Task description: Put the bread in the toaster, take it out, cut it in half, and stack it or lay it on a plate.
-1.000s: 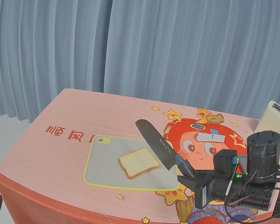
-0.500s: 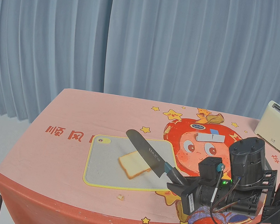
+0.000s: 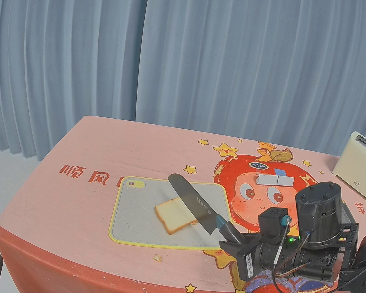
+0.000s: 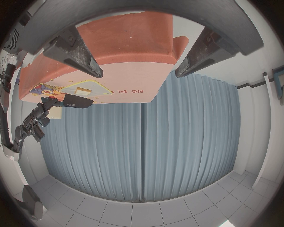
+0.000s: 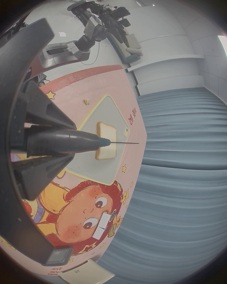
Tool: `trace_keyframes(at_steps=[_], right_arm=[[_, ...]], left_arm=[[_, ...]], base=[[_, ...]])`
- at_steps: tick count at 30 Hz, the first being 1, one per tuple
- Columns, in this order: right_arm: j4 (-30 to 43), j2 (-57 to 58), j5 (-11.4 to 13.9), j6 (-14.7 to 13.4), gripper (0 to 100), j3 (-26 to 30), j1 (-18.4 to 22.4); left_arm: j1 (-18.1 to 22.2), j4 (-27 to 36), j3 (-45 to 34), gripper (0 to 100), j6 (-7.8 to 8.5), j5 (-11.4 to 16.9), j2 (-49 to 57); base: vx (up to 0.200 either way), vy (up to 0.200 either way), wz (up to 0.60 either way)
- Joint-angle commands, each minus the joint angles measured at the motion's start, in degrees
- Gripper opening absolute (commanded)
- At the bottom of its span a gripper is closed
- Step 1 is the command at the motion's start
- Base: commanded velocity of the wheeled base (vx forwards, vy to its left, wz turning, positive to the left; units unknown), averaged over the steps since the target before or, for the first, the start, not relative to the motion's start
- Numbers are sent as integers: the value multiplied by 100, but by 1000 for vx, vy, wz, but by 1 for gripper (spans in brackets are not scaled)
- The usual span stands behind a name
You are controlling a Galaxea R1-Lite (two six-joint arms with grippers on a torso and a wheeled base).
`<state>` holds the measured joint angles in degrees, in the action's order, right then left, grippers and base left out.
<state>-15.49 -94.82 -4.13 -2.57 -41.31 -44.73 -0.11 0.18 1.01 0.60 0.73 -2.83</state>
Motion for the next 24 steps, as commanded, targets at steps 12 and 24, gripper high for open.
trace_keyframes(at_steps=[12,24], right_arm=[[-6,-116,0,-6,0,-114,-89],[-6,-107,0,-15,0,-52,-98]], left_arm=[[-7,-9,-101,100,-16,-20,-16],[-15,-1020,-101,100,19,-12,-7]], base=[[0,0,0],[0,0,0]])
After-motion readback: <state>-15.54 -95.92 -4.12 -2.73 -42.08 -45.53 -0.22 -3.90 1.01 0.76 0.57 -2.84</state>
